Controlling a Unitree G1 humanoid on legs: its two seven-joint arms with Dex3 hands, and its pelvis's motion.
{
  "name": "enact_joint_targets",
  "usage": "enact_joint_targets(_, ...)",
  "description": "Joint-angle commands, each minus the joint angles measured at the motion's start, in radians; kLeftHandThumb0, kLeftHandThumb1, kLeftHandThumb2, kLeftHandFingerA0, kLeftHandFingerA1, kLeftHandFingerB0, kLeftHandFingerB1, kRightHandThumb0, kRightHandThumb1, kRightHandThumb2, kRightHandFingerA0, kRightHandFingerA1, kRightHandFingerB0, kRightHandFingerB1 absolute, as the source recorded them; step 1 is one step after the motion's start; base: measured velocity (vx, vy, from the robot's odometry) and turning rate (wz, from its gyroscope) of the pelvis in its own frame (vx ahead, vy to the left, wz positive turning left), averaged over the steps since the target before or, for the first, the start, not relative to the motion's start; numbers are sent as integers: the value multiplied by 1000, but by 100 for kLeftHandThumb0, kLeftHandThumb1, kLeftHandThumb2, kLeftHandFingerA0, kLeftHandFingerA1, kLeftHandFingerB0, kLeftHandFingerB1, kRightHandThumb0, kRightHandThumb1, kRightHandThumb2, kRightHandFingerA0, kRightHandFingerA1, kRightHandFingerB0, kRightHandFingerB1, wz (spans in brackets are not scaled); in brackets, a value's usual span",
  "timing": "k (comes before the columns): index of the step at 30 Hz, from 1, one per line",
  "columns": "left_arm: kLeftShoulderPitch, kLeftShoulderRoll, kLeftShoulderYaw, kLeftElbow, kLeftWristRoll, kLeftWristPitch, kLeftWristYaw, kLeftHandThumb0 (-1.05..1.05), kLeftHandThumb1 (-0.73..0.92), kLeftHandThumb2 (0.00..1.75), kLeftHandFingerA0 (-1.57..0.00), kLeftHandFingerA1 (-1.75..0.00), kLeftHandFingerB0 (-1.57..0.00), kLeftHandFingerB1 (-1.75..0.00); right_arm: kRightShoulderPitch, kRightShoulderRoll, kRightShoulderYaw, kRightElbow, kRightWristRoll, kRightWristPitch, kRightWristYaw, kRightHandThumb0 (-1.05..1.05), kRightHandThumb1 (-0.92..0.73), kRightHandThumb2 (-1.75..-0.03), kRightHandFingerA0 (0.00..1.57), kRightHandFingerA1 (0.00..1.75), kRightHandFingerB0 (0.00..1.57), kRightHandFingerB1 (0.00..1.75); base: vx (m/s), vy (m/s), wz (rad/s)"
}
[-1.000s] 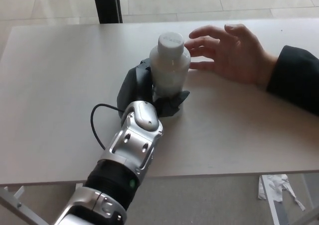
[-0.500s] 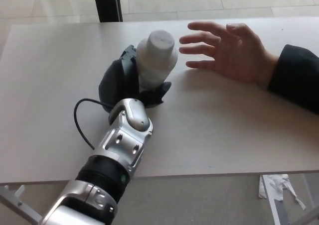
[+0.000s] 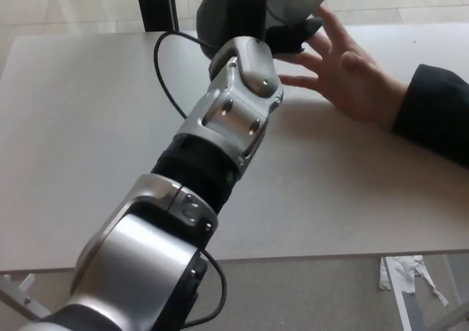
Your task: Pick up a bottle and hand it
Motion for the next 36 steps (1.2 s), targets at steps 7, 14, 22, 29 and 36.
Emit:
enact_joint_targets(7,-113,-136,-79,188,2,247,-224,-16,63,59,-67,-137,-55,-67,13,78,52,-90,-38,53,-105,-105,-40,-110,157,165,54,114,0,0,0)
enact_joint_targets(14,-107,-118,-368,284,181,297,-345,-31,55,67,-82,-148,-52,-67,23,115,51,-152,-4,101,-103,-105,-55,-74,153,107,49,125,0,0,0)
enact_joint_targets(22,-96,-129,-506,300,211,310,-387,-45,48,90,-112,-137,-72,-100,25,112,69,-179,-31,107,-104,-105,-58,-73,157,107,45,126,0,0,0)
enact_joint_targets(29,-128,-142,-536,298,222,315,-400,-26,54,54,-81,-174,-65,-80,12,124,43,-202,10,160,-121,-89,-46,-115,157,138,65,114,0,0,0)
enact_joint_targets(36,-86,-131,-472,256,187,287,-345,-23,60,55,-80,-173,-70,-85,20,107,50,-196,-21,146,-121,-104,-38,-107,156,151,61,114,0,0,0)
